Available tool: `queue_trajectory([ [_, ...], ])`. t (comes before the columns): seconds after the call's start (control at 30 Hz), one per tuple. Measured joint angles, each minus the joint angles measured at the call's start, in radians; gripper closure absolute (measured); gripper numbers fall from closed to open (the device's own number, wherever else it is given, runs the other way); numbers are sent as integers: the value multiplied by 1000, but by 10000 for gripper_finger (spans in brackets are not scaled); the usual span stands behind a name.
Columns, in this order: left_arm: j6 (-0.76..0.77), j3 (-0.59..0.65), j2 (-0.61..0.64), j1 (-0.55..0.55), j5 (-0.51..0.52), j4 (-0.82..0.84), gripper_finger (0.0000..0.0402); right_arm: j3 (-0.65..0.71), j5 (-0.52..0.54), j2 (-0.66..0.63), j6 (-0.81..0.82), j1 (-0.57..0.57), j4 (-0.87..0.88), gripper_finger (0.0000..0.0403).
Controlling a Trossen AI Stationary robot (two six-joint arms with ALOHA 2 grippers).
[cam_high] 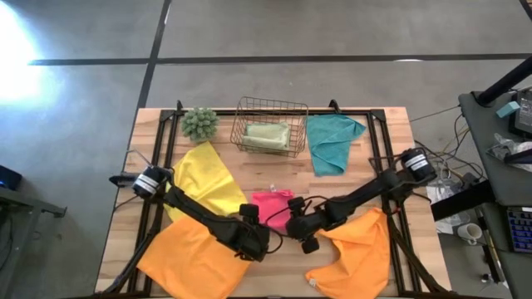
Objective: Fold microfiber towels
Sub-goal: Put the pink folded towel into the wire basket
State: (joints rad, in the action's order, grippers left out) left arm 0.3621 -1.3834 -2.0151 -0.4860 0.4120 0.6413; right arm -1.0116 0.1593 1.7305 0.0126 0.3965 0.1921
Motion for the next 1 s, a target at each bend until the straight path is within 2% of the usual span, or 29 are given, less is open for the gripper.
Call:
queue_trajectory([
  [0.17, 5, 1, -26, 12, 17, -4, 233, -6, 74, 31, 62, -8, 50, 216],
  [0.3, 25, -2, -43, 19, 19, -8, 234, -4, 71, 37, 92, -13, 48, 221],
  [0.4, 25, -2, -44, 20, 25, -12, 242, -3, 67, 37, 99, -16, 41, 245],
  [0.53, 19, 1, -48, 24, 90, -7, 290, -3, 61, 38, 101, -19, 33, 305],
  [0.7, 14, 2, -50, 30, 95, -4, 384, -3, 68, 40, 100, -22, 29, 382],
  [0.83, -11, -5, -50, 31, 92, 3, 391, -1, 68, 28, 100, -23, 39, 390],
  [1.0, -29, -48, -6, 31, 40, 6, 399, -13, 56, -47, 151, -19, 96, 393],
])
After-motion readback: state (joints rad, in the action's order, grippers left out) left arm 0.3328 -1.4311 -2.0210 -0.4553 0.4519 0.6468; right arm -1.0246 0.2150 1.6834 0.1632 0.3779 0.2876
